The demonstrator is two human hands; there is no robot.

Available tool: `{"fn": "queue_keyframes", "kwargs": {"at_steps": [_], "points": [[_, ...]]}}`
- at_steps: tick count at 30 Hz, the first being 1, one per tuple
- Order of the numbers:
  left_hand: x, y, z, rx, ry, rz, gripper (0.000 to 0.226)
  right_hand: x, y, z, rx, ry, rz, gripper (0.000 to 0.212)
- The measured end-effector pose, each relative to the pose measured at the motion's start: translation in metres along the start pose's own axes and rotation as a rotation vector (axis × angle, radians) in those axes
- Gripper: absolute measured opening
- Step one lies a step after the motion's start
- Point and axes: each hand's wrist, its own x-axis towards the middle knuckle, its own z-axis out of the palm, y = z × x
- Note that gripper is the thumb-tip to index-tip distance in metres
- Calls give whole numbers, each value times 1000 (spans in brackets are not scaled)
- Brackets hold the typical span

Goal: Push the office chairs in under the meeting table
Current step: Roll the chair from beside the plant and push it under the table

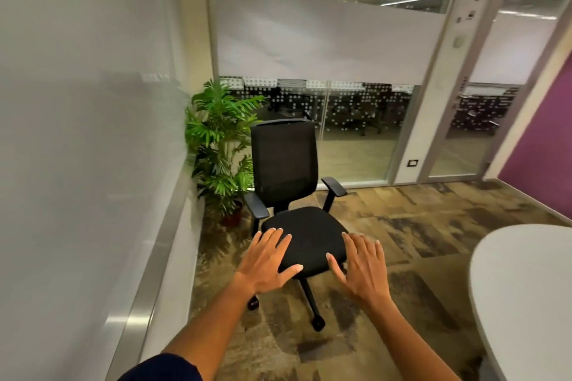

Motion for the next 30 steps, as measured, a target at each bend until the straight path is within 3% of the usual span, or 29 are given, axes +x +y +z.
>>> {"fn": "queue_keyframes", "kwargs": {"at_steps": [8,12,17,21,30], "points": [[98,-92,-19,63,39,-179,104,160,-26,63,99,-21,-155,69],[145,-122,-41,77,153,-238,105,235,-35,68,101,37,-200,69],[201,-164,-37,49,144,-328,110,314,-49,110,133,6,-291,69],[243,-202,-48,75,210,-325,112,370,-68,123,141,19,-308,70],[385,-346,-52,53,184,-233,109,516,-114,191,81,35,-214,71]]}}
